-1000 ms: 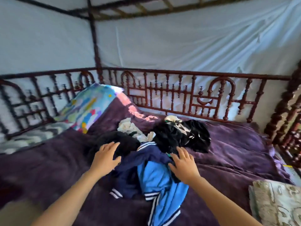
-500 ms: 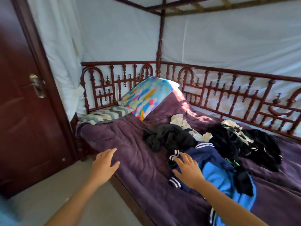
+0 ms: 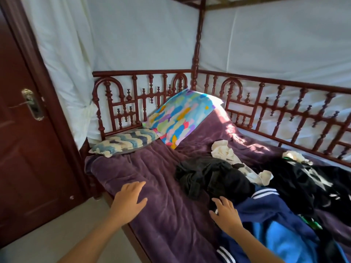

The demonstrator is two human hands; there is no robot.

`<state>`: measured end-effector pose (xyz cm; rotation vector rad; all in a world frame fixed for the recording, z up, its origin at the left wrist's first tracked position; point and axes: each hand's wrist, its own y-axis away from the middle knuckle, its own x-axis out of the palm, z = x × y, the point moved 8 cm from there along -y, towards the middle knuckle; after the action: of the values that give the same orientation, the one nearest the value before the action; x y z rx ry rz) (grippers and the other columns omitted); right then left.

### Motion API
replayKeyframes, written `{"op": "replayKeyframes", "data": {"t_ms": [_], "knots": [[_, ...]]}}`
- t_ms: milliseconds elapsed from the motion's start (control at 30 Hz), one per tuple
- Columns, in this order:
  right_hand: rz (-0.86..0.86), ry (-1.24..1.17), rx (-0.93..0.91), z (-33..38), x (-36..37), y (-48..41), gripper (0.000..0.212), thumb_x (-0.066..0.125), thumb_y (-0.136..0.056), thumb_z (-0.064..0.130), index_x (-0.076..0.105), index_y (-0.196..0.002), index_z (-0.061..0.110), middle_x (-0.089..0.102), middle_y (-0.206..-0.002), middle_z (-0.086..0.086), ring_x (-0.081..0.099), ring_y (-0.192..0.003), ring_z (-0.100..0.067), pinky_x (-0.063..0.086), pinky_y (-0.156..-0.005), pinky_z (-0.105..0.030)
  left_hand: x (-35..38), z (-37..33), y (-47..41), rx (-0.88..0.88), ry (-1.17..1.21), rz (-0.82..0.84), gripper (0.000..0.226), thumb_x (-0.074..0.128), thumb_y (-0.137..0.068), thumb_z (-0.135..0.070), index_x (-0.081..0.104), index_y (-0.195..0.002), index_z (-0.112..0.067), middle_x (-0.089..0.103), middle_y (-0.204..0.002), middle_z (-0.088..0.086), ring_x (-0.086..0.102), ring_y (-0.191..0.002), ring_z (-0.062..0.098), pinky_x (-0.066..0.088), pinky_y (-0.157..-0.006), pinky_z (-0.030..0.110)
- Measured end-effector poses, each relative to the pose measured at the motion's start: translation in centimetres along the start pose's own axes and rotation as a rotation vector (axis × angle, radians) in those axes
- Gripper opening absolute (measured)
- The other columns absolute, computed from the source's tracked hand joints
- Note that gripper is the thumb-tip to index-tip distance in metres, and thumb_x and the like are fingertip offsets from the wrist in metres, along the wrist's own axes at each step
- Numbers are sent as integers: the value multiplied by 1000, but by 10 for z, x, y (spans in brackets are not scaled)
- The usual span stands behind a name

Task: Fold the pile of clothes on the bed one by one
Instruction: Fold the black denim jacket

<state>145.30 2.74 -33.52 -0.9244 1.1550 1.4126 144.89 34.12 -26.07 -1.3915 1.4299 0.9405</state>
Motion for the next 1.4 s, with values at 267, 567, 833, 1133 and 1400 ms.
{"op": "replayKeyframes", "data": {"t_ms": [267, 567, 833, 1133, 1400], "knots": [[155, -43, -18, 46, 48, -75, 57, 41, -96, 43, 22, -147, 26, 13, -155, -4, 14, -142, -24, 28, -109, -38, 110, 19, -43, -26, 23, 304, 58, 44, -94, -44, 24, -146, -27, 29, -148, -11, 26, -135, 13, 29, -108, 26], [242, -101, 314, 14, 91, -127, 58, 43, -95, 42, 23, -146, 24, 21, -152, -5, 25, -137, -26, 31, -106, -36, 199, 20, -150, 122, 106, 560, 57, 45, -95, -41, 27, -146, -22, 33, -148, -7, 29, -135, 18, 30, -107, 29], [307, -258, 649, 35, 117, -187, 60, 46, -94, 39, 21, -146, 22, 28, -145, -4, 31, -132, -26, 37, -103, -37, 234, 55, -266, 249, 101, 742, 57, 45, -94, -41, 28, -145, -22, 35, -147, -6, 32, -134, 15, 31, -106, 25], [96, -278, 842, -3, 82, -231, 67, 50, -93, 38, 16, -149, 21, 16, -153, -10, 19, -140, -28, 27, -110, -37, 262, -13, -355, 384, 62, 702, 65, 45, -94, -43, 18, -148, -20, 20, -153, 7, 22, -139, 24, 32, -106, 33], [-46, -15, 1002, -125, 34, -270, 72, 53, -90, 41, 16, -149, 23, 12, -156, -7, 10, -143, -27, 18, -113, -43, 284, -105, -415, 605, 95, 519, 75, 58, -87, -45, 25, -147, -15, 18, -154, 17, 19, -141, 30, 28, -108, 40]]}}
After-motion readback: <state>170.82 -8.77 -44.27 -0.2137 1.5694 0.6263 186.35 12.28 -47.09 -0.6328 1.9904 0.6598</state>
